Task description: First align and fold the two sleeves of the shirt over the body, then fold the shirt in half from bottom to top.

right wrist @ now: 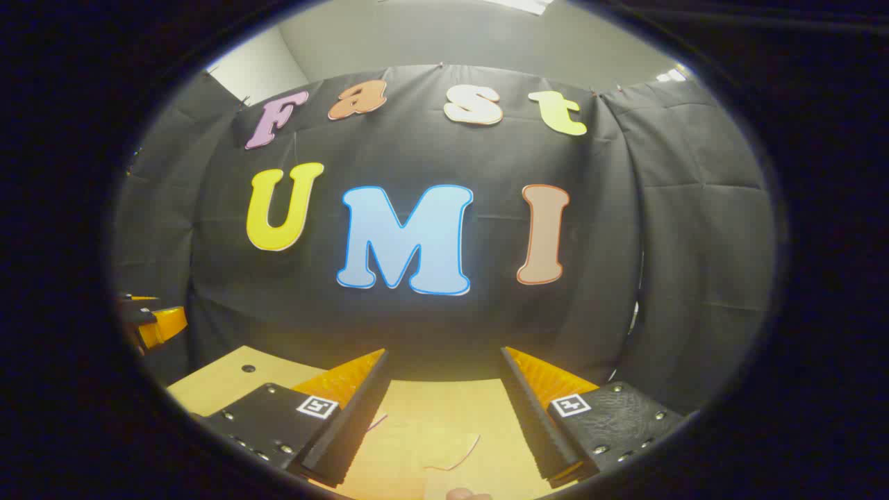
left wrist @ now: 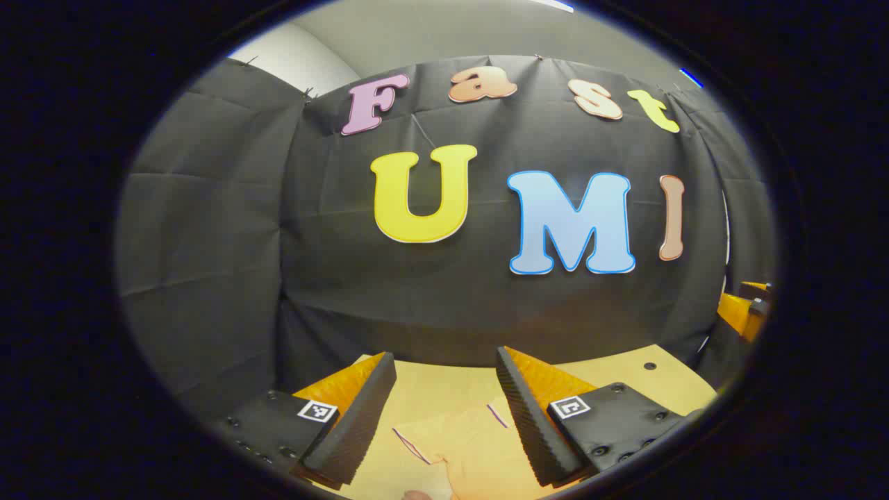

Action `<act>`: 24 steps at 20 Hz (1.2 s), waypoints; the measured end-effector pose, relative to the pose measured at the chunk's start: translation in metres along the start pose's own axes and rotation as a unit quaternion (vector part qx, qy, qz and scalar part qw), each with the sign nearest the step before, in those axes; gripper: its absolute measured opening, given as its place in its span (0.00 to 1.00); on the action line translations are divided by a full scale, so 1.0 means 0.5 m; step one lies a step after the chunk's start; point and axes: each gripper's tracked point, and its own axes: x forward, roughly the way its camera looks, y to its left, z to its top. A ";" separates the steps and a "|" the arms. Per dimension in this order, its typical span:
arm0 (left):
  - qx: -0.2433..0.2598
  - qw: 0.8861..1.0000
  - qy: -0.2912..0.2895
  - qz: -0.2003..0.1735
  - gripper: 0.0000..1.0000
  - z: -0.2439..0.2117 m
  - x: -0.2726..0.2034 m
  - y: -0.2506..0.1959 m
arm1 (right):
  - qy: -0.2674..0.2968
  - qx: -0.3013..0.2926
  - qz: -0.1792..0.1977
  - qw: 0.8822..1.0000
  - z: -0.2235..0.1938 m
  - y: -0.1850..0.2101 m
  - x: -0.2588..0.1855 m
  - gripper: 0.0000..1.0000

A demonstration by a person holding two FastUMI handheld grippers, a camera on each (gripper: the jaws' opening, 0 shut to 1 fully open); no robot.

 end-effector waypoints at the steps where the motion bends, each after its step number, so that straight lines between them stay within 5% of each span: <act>1: 0.000 1.000 0.001 0.001 0.95 0.000 0.001 -0.002 | -0.002 0.000 0.002 1.000 0.002 -0.001 0.001 0.96; 18: 0.013 1.000 -0.004 -0.006 0.96 0.005 0.019 -0.004 | 0.027 -0.003 0.031 0.999 -0.045 0.001 0.056 0.96; 24: 0.012 1.000 0.002 -0.002 0.95 0.002 0.019 -0.005 | 0.118 0.011 0.033 0.992 -0.171 -0.015 0.122 0.96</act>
